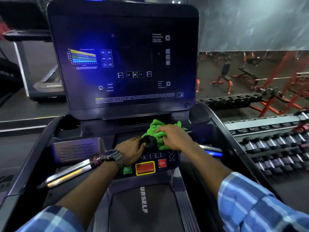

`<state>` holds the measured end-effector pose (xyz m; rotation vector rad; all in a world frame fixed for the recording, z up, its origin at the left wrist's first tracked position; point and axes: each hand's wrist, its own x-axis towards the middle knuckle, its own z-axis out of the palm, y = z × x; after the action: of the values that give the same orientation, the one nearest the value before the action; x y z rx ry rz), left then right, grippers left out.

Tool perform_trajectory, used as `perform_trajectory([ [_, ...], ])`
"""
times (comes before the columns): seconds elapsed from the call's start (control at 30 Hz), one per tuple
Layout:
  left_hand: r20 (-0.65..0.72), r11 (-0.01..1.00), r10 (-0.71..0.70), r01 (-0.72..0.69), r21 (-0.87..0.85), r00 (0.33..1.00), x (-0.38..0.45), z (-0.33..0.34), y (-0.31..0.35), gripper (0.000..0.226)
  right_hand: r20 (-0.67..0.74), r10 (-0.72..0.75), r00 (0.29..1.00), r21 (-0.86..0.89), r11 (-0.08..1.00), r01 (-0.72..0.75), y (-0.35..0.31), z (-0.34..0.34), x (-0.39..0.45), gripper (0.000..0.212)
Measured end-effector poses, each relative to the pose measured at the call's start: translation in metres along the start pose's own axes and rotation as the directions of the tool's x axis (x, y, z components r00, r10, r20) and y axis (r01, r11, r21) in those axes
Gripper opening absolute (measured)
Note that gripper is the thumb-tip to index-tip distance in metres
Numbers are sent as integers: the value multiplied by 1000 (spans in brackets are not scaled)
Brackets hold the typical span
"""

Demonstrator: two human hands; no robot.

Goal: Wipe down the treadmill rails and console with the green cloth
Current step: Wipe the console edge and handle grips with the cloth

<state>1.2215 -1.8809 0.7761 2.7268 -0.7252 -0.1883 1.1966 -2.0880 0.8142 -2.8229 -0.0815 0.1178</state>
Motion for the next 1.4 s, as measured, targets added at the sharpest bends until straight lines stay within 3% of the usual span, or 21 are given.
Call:
perform_trajectory([
  [0.17, 42, 994, 109, -109, -17, 993, 20, 5, 24, 43, -55, 192, 980, 24, 981, -191, 26, -12, -16, 44],
  [0.27, 55, 980, 192, -188, -62, 980, 34, 13, 47, 41, -80, 221, 972, 22, 975, -220, 28, -7, -20, 50],
  [0.4, 23, 938, 340, -337, -85, 940, 50, 28, 72, 59, -141, 326, 935, -168, 922, -348, 63, 12, -75, 63],
  [0.5, 98, 912, 402, -407, 48, 911, 59, 43, 94, 68, -286, 367, 885, -246, 865, -438, 111, 30, -109, 59],
  [0.6, 155, 903, 382, -404, 145, 911, 78, 54, 115, 68, -360, 472, 805, -145, 824, -548, 140, 32, -86, 61],
  [0.67, 159, 928, 352, -367, 71, 922, 90, 54, 123, 61, -340, 428, 837, -70, 876, -477, 132, 37, -56, 57],
  [0.73, 140, 955, 297, -290, -69, 944, 98, 48, 131, 60, -384, 265, 884, -36, 953, -301, 118, 50, -46, 49],
  [0.8, 128, 971, 227, -213, -110, 966, 99, 43, 133, 56, -415, 119, 902, 10, 992, -126, 114, 63, -69, 59],
  [0.87, 148, 983, 183, -175, -60, 972, 98, 44, 135, 56, -427, 15, 904, -87, 995, -58, 141, 65, -105, 71],
  [0.93, 129, 986, 167, -163, -42, 978, 99, 47, 138, 55, -410, 40, 911, -179, 976, -124, 179, 60, -118, 75],
  [1.03, 114, 992, 127, -124, -40, 985, 101, 49, 141, 52, -373, 232, 898, -76, 957, -279, 183, 46, -92, 76],
  [1.1, 128, 994, 105, -103, -27, 986, 100, 49, 141, 54, -402, 174, 899, -31, 979, -203, 153, 49, -75, 77],
  [1.17, 154, 995, 101, -100, -15, 983, 99, 48, 141, 56, -413, 22, 911, -81, 995, -61, 135, 63, -76, 79],
  [1.23, 166, 995, 97, -95, -18, 981, 98, 45, 142, 63, -417, -136, 899, -202, 978, 54, 151, 77, -90, 75],
  [1.3, 153, 995, 104, -103, -15, 983, 97, 44, 143, 69, -438, -232, 868, -360, 931, 67, 184, 84, -100, 72],
  [1.4, 136, 996, 93, -90, -27, 986, 100, 46, 143, 69, -464, -51, 884, -283, 955, -93, 195, 73, -93, 79],
])
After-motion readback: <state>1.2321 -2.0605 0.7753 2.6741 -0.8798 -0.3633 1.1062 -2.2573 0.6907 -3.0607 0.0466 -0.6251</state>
